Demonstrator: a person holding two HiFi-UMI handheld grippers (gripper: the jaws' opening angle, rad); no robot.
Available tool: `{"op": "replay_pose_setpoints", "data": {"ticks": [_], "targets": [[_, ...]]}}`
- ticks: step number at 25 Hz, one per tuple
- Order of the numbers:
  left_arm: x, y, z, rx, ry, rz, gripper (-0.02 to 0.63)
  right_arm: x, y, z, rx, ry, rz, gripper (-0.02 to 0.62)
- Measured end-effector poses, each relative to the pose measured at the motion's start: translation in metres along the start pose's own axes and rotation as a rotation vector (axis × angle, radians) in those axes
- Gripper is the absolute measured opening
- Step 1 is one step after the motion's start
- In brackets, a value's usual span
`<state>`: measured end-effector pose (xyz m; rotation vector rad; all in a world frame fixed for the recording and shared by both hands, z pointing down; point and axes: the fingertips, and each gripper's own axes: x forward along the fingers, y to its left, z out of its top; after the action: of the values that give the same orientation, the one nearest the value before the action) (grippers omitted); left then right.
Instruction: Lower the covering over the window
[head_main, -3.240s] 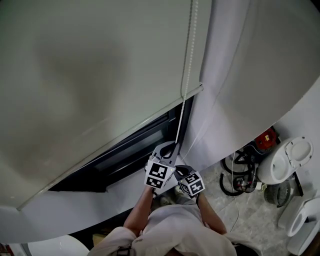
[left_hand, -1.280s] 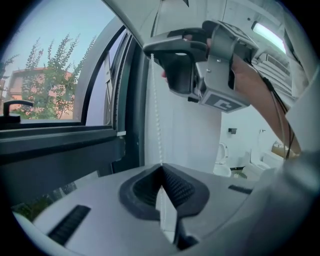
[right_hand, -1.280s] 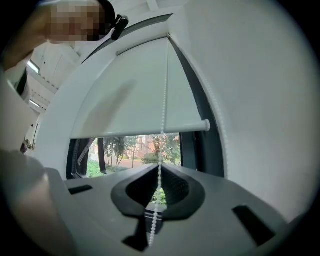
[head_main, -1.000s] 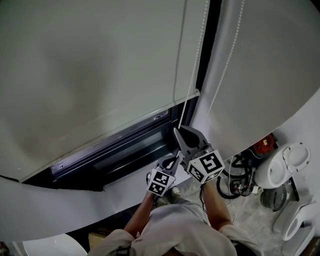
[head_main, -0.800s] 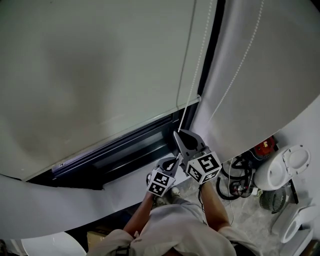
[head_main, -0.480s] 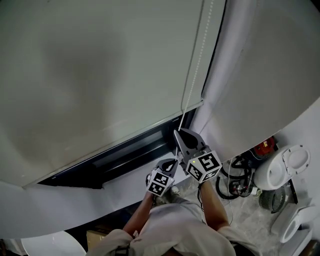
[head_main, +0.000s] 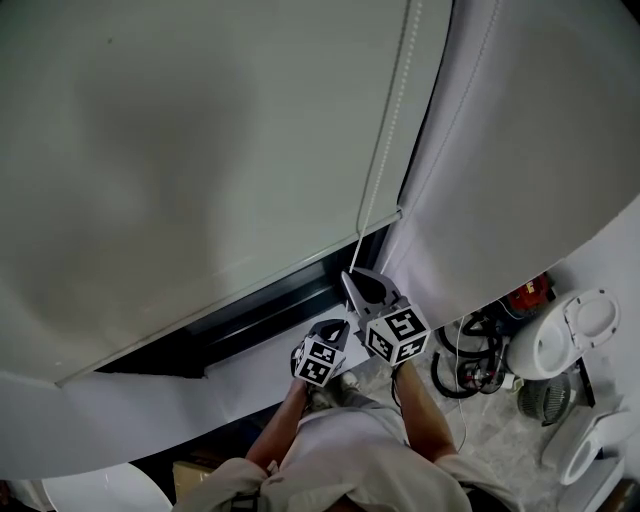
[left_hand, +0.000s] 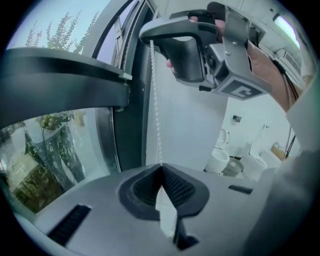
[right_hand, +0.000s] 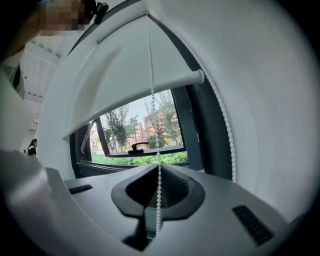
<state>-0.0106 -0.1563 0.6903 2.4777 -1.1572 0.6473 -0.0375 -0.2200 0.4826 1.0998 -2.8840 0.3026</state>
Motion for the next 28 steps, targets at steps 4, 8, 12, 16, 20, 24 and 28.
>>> {"op": "replay_pose_setpoints", "data": {"ticks": [4, 8, 12, 16, 20, 24, 28], "targets": [[0.007, 0.0, -0.022, -0.017, 0.035, 0.0, 0.014, 0.002, -0.003, -0.021, 0.027, 0.039, -0.003, 0.006], [0.011, 0.001, -0.033, -0.027, 0.049, -0.001, 0.014, 0.004, -0.004, -0.036, 0.044, 0.064, 0.0, 0.006], [0.012, 0.004, -0.04, -0.041, 0.059, 0.005, 0.014, 0.005, 0.0, -0.043, 0.046, 0.086, 0.007, 0.006], [0.018, 0.002, -0.052, -0.041, 0.076, -0.003, 0.014, 0.003, -0.002, -0.056, 0.061, 0.11, 0.005, 0.007], [0.016, -0.001, -0.051, -0.045, 0.067, -0.011, 0.014, 0.002, -0.004, -0.059, 0.067, 0.109, 0.008, 0.008], [0.007, -0.006, -0.041, -0.049, 0.029, -0.01, 0.015, -0.002, -0.003, -0.06, 0.068, 0.107, 0.02, 0.008], [-0.011, -0.01, -0.032, -0.052, -0.004, -0.011, 0.023, -0.002, 0.002, -0.062, 0.068, 0.104, 0.031, 0.008]]}}
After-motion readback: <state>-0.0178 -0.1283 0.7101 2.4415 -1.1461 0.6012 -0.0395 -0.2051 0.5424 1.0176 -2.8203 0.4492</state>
